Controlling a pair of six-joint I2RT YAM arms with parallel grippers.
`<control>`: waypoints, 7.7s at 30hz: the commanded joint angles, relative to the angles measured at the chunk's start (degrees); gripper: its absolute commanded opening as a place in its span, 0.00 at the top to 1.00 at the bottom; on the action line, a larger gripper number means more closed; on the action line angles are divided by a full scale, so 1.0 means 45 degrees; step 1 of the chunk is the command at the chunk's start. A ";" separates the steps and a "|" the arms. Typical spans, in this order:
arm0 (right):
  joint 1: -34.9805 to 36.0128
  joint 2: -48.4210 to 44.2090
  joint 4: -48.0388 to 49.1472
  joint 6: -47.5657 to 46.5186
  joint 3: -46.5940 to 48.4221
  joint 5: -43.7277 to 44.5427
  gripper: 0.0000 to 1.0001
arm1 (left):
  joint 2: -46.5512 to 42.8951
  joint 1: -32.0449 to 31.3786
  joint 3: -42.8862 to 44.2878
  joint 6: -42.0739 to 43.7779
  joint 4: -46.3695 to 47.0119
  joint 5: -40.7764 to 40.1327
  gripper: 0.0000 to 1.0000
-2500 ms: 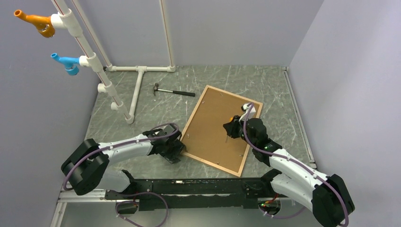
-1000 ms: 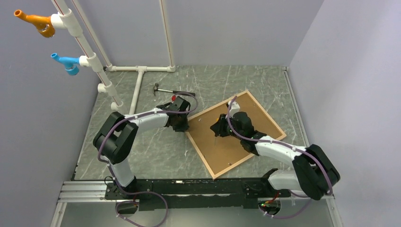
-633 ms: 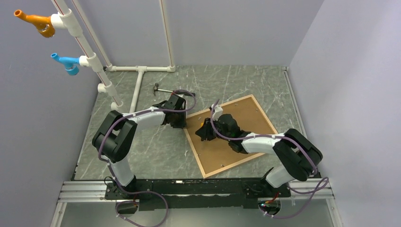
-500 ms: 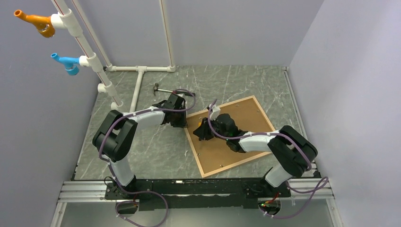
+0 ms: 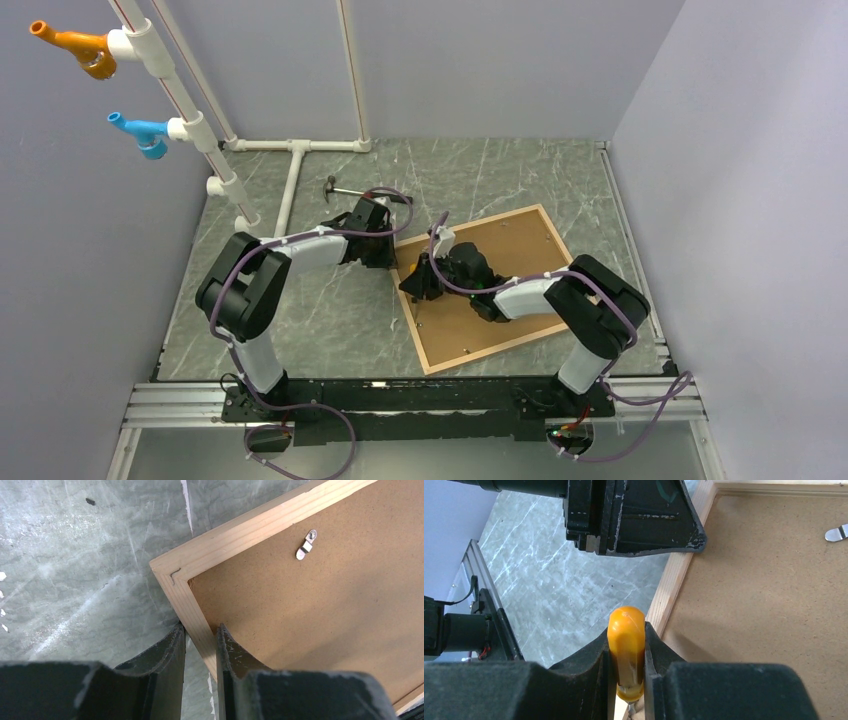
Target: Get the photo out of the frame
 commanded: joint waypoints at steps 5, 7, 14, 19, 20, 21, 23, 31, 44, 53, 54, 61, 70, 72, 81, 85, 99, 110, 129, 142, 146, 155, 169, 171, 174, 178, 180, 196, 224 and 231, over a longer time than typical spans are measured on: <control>0.0201 -0.0080 0.0528 0.0429 -0.0197 -0.0161 1.00 | 0.0775 0.0074 -0.0418 0.0713 -0.0572 -0.0273 1.00; 0.0208 -0.0203 0.0322 0.0379 -0.0315 -0.0131 1.00 | 0.0838 0.0075 -0.0335 0.0775 -0.0651 -0.0304 1.00; 0.0218 -0.0409 -0.0693 0.0165 -0.0364 -0.0410 1.00 | 0.1085 0.0134 -0.0164 0.0938 -0.0811 -0.0272 1.00; 0.0236 -0.0535 -0.1454 0.0016 -0.0389 -0.0619 1.00 | 0.1229 0.0232 -0.0040 0.1026 -0.0888 -0.0171 1.00; 0.0219 -0.0525 -0.1667 -0.0042 -0.0347 -0.0657 1.00 | 0.1252 0.0239 -0.0020 0.1023 -0.0879 -0.0151 1.00; 0.0241 -0.0497 -0.1877 -0.0115 -0.0296 -0.0757 1.00 | 0.1264 0.0262 -0.0005 0.1044 -0.0883 -0.0134 1.00; 0.0233 -0.0510 -0.2148 -0.0228 -0.0275 -0.0968 1.00 | 0.1303 0.0291 0.0044 0.1065 -0.0895 -0.0100 1.00; 0.0268 -0.0786 -0.3719 -0.0829 -0.0090 -0.0872 1.00 | 0.1455 0.0400 0.0253 0.1246 -0.1022 -0.0105 1.00; 0.0441 -0.5174 -0.7889 -0.1930 0.0929 0.1285 1.00 | 0.1487 0.0465 0.0800 0.1558 -0.1458 0.0281 1.00; 0.0117 -0.7737 -0.9644 -0.3337 0.0668 0.5400 1.00 | 0.0639 0.0463 0.1186 0.1511 -0.1584 0.0570 0.62; 0.0050 -0.7722 -0.9468 -0.3298 0.0507 0.5590 1.00 | 0.0414 0.0463 0.1141 0.1528 -0.1589 0.0633 0.56; -0.0202 -0.7647 -0.7335 -0.2665 -0.0602 0.5893 1.00 | -0.1856 0.0420 -0.0288 0.0832 -0.1132 0.1189 0.28; -0.0432 -0.9177 -0.6083 -0.3118 -0.2207 0.6269 1.00 | -0.3967 -0.1403 -0.3141 -0.0422 0.0194 0.1807 0.22; -0.0626 -0.9784 -0.5735 -0.3050 -0.2822 0.6249 1.00 | -0.4317 -0.2080 -0.3523 -0.0903 0.0325 0.1559 0.19; -0.1276 -1.0177 -0.5218 -0.2737 -0.3445 0.5320 1.00 | -0.5056 -0.4966 -0.4007 -0.2805 -0.0305 -0.0814 0.11; -0.1283 -0.9875 -0.5202 -0.2710 -0.3379 0.4976 1.00 | -0.4595 -0.5417 -0.4088 -0.3028 -0.0143 -0.0818 0.15; -0.1296 -1.0209 -0.7681 -0.1950 -0.2605 0.3989 1.00 | -0.3070 -0.5730 -0.4228 -0.2182 0.0352 -0.0457 0.48; -0.1283 -1.0309 -0.9382 -0.1107 -0.1543 0.4422 1.00 | -0.1345 -0.5627 -0.2981 -0.0363 -0.0816 -0.1565 0.93; -0.1416 -0.9334 -0.9412 -0.1315 -0.0902 0.4924 1.00 | 0.0923 -0.1896 0.1265 0.1668 -0.2799 -0.1192 0.97; -0.1664 -0.6659 -0.5856 -0.1743 -0.0984 0.2281 1.00 | -0.3366 -0.1685 0.0164 0.0089 -0.4300 -0.1633 0.38; -0.1656 -0.6592 -0.5037 -0.2033 -0.1352 0.2430 1.00 | -0.4790 -0.1690 -0.0864 -0.1545 -0.4161 -0.0984 0.21; -0.1662 -0.8463 -0.3634 -0.2313 -0.3110 0.2628 1.00 | -0.6863 -0.1733 -0.3874 -1.0082 -0.2456 0.0854 0.28; -0.1653 -0.9841 -0.3461 -0.2156 -0.3827 0.2144 1.00 | -0.4985 -0.3619 -0.4914 -1.5696 0.0707 -0.0495 0.25; -0.1674 -0.9841 -0.3398 -0.2151 -0.3890 0.2119 1.00 | -0.4586 -0.3893 -0.4941 -1.6314 0.0871 -0.0523 0.30; -0.1668 -0.9893 -0.3488 -0.2167 -0.3913 0.2220 1.00 | -0.4329 -0.4122 -0.5069 -1.6974 0.0918 -0.0815 0.34; -0.1654 -1.0020 -0.3416 -0.2133 -0.3932 0.2003 1.00 | -0.3970 -0.4173 -0.5014 -1.7276 0.0823 -0.1014 0.40; -0.1656 -1.0015 -0.3395 -0.2130 -0.3932 0.1954 1.00 | -0.3960 -0.4257 -0.4961 -1.7469 0.0293 -0.1498 0.41; -0.1659 -1.0603 -0.3803 -0.2377 -0.3952 0.2445 1.00 | -0.3121 -0.4351 -0.4586 -1.7852 -0.1237 -0.2594 0.56; -0.1616 -0.7967 -0.3836 -0.2406 -0.2502 0.1878 1.00 | -0.2126 -0.1098 -0.3317 -0.9009 -0.1543 -0.3509 1.00; -0.1619 -0.5446 -0.3486 -0.2532 -0.0796 0.1141 1.00 | -0.1914 0.0269 -0.2647 -0.5330 -0.0778 -0.2620 1.00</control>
